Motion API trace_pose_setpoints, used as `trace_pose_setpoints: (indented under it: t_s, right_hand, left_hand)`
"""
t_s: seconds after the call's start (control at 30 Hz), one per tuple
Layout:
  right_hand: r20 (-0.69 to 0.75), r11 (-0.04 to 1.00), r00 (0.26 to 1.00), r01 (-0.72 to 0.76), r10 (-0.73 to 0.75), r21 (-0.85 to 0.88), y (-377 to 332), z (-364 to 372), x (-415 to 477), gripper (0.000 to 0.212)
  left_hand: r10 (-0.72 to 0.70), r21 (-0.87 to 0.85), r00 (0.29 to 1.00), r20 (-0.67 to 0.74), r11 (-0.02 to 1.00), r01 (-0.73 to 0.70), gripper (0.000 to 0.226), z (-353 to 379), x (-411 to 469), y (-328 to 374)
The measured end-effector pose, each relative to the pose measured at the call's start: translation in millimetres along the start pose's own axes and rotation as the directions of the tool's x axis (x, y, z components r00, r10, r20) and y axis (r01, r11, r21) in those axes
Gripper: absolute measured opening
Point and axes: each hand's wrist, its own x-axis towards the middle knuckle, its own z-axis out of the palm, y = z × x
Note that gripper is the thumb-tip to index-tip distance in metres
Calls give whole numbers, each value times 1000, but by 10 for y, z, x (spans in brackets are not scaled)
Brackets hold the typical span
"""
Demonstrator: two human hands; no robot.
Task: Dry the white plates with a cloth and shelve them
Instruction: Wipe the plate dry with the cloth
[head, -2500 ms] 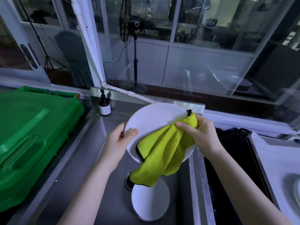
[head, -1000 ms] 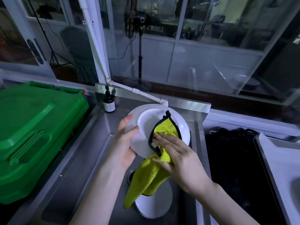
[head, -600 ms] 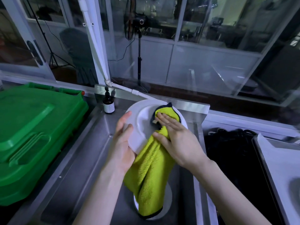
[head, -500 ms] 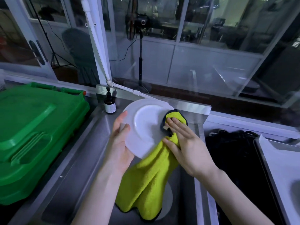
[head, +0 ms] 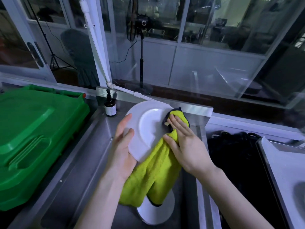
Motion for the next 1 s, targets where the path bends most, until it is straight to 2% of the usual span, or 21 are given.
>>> trace_pose_setpoints:
  t_s: [0.03,0.13,0.2,0.3,0.5,0.6,0.63,0.7,0.77,0.83,0.9,1.0]
  right_hand:
    - [-4,1000,1000,27,-27,10,1,12,-96,64]
    - [43,973,973,227,-229,44,-98,115,-377,62]
    - [60,954,953,294,-298,64,-170,195,-407,60]
    - [17,965,972,232,-236,121,-214,181,-171,62]
    - [-43,988,994,101,-97,118,-65,38,184,60]
    - [-133,989,990,-31,50,143,-14,4,203,56]
    - [-146,989,987,-38,60,146,-23,1,196,55]
    - [-120,984,990,94,-76,150,-104,7,170,54]
    - [-50,952,964,266,-261,151,-176,50,145,55]
    - [-17,939,949,314,-315,140,-159,68,176,55]
    - [-23,957,972,234,-234,172,-66,39,239,54]
    - [-54,972,998,4,9,236,182,-11,230,54]
  left_hand:
    - [4,10,1000,4,1000,-4,39,-17,7,15]
    - [-20,-9,1000,-8,1000,20,40,-58,-10,3]
    - [-54,-3,998,10,999,54,39,-37,-47,-33]
    - [-95,51,992,84,995,91,42,55,-124,-98]
    - [-111,108,990,87,989,102,40,64,-125,-39]
    - [-76,199,991,112,979,53,36,51,-122,9]
    - [-54,240,991,120,970,24,36,56,-130,17]
    - [-26,271,988,155,962,-17,38,72,-152,13]
    - [-43,215,981,191,977,0,34,91,-174,-12]
    - [-74,196,980,182,980,38,33,93,-198,-46]
    - [-106,227,982,159,972,68,33,65,-211,-59]
    - [-138,194,984,114,974,114,36,-7,-218,3]
